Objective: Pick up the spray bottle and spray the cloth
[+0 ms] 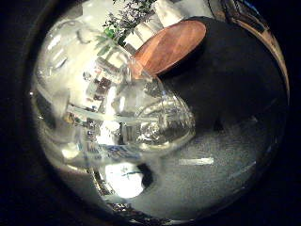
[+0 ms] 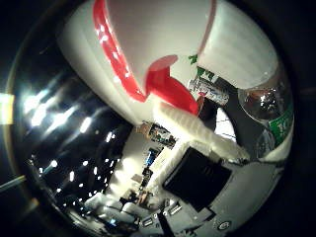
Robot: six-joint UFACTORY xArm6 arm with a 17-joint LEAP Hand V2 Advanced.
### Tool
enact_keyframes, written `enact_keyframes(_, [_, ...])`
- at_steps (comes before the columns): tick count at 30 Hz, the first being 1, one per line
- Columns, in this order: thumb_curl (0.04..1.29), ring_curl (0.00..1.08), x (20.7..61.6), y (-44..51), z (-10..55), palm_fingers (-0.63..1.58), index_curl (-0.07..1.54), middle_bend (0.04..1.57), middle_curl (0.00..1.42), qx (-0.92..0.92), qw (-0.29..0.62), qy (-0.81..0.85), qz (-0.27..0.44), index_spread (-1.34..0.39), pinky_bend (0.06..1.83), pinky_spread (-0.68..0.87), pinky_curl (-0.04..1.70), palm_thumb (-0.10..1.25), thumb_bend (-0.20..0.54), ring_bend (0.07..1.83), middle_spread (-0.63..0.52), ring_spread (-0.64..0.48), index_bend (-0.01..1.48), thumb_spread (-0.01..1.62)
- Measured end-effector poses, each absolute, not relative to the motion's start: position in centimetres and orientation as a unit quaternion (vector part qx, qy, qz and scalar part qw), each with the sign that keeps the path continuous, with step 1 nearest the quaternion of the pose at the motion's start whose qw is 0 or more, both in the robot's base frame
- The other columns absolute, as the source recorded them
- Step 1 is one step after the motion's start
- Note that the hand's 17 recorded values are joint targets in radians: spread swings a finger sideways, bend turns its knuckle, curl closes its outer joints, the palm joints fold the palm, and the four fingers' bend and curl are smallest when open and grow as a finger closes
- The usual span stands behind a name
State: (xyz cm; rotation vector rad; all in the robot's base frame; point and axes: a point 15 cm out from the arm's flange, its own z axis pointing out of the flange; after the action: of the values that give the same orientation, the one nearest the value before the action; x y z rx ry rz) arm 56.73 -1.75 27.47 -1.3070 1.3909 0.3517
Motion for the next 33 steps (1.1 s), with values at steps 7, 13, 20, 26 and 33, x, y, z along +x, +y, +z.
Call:
enact_keyframes(7, [0.30, 0.41, 56.6, -0.6, 27.5, 1.16, 0.51, 0.67, 0.57, -0.542, 0.581, 0.582, 0.173, -0.36, 0.91, -0.39, 0.31, 0.72, -0.010, 0.95, -0.16, -0.16, 0.30, 1.24])
enact_keyframes(13, [0.31, 0.48, 56.5, -1.1, 27.5, 1.29, 0.68, 0.93, 0.64, -0.539, 0.582, 0.584, 0.172, -0.35, 1.06, -0.39, 0.41, 0.76, -0.010, 1.09, -0.16, -0.17, 0.56, 1.27])
enact_keyframes(20, [0.32, 0.57, 55.9, -1.1, 28.6, 1.16, 0.84, 1.17, 0.72, -0.537, 0.594, 0.569, 0.188, -0.34, 1.25, -0.27, 0.57, 0.77, -0.011, 1.30, -0.16, -0.19, 0.82, 1.27])
enact_keyframes(26, [0.34, 0.65, 56.3, -1.7, 29.5, 1.08, 0.92, 1.27, 0.78, -0.521, 0.607, 0.570, 0.185, -0.32, 1.31, -0.21, 0.73, 0.80, -0.008, 1.39, -0.17, -0.21, 0.99, 1.26])
enact_keyframes(33, [0.41, 0.71, 56.0, -2.6, 30.9, 1.07, 0.91, 1.33, 0.81, -0.518, 0.613, 0.570, 0.179, -0.27, 1.27, -0.17, 0.94, 0.94, 0.002, 1.41, -0.16, -0.22, 1.11, 1.24])
